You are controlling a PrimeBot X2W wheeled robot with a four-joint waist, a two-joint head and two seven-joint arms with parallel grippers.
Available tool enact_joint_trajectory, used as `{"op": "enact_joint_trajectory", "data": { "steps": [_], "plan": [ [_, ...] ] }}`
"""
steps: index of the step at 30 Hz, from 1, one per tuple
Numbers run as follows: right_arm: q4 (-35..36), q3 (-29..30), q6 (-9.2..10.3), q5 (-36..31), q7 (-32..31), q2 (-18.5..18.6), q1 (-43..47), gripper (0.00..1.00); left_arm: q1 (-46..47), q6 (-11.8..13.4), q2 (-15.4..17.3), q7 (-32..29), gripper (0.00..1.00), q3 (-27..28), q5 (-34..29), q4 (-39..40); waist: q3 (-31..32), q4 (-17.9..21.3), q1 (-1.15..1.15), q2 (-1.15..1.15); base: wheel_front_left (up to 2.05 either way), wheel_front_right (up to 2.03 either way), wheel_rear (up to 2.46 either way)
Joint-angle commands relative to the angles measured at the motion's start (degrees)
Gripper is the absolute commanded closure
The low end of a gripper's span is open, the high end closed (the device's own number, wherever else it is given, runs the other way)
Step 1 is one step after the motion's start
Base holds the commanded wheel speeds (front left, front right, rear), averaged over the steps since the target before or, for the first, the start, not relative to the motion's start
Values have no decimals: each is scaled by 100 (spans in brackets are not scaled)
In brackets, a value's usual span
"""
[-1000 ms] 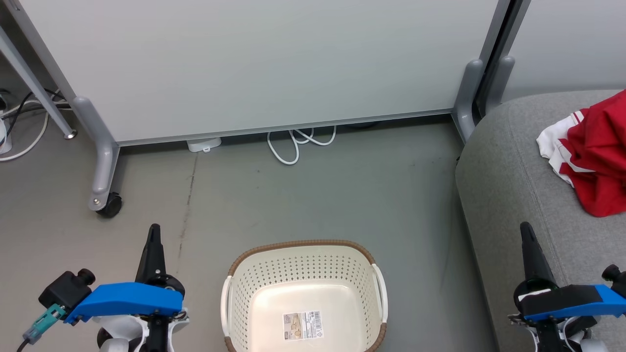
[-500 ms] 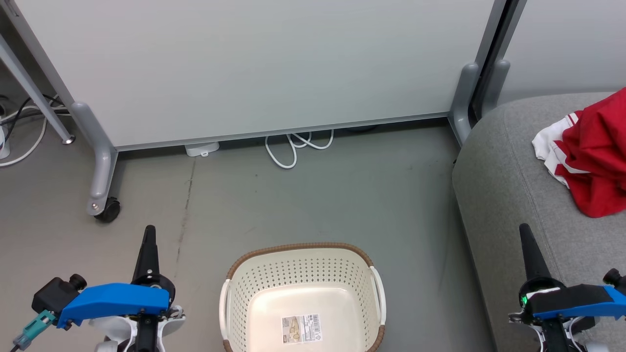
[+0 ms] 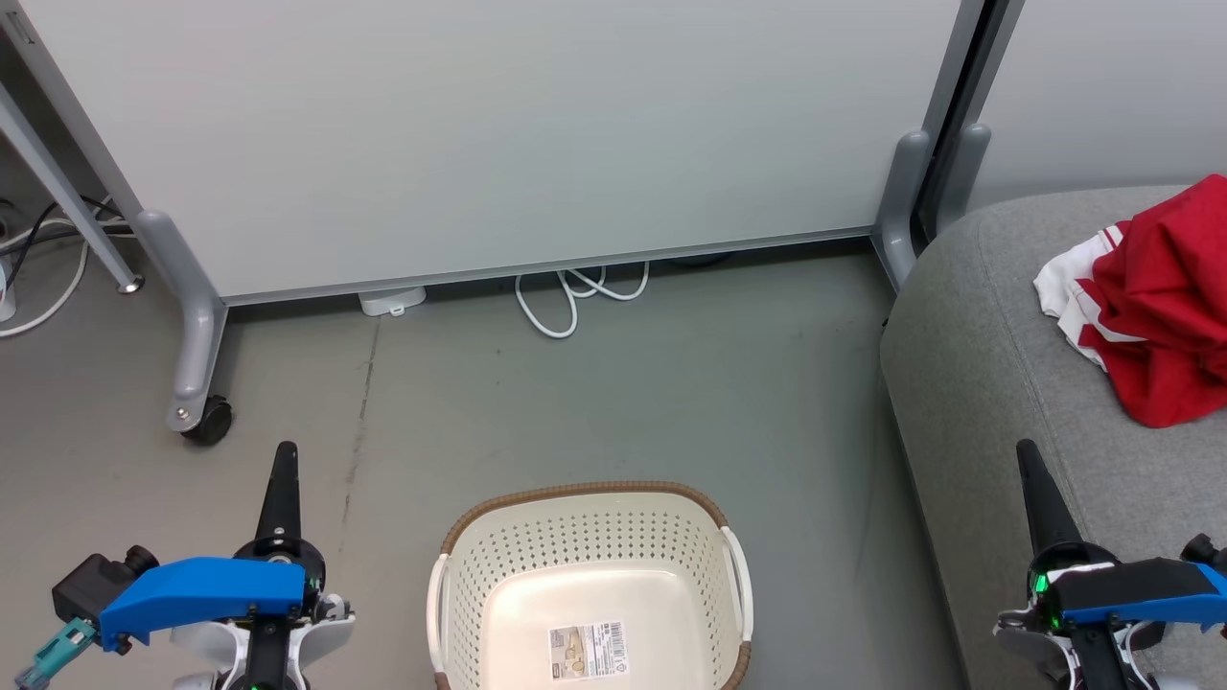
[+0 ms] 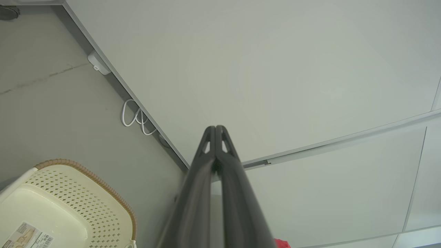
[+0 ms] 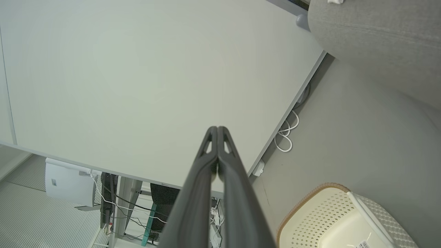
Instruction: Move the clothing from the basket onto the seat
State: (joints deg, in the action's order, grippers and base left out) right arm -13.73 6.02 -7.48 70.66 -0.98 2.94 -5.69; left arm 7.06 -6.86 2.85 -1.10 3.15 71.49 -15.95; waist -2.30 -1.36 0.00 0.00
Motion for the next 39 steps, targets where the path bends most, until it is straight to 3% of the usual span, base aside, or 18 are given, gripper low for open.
{"op": "enact_joint_trajectory", "data": {
  "steps": [1, 39],
  "plan": [
    [25, 15, -2, 138, -50, 0, -66, 100, -7, -36, 5, -35, 100, 52, 119, 67, 5, 4, 0, 0, 0, 0, 0],
    [-27, 54, -2, 1892, -506, -8, -81, 100, -88, -81, 4, -486, 100, 312, 1811, 183, 175, 112, 0, 0, 0, 0, 0]
  ]
}}
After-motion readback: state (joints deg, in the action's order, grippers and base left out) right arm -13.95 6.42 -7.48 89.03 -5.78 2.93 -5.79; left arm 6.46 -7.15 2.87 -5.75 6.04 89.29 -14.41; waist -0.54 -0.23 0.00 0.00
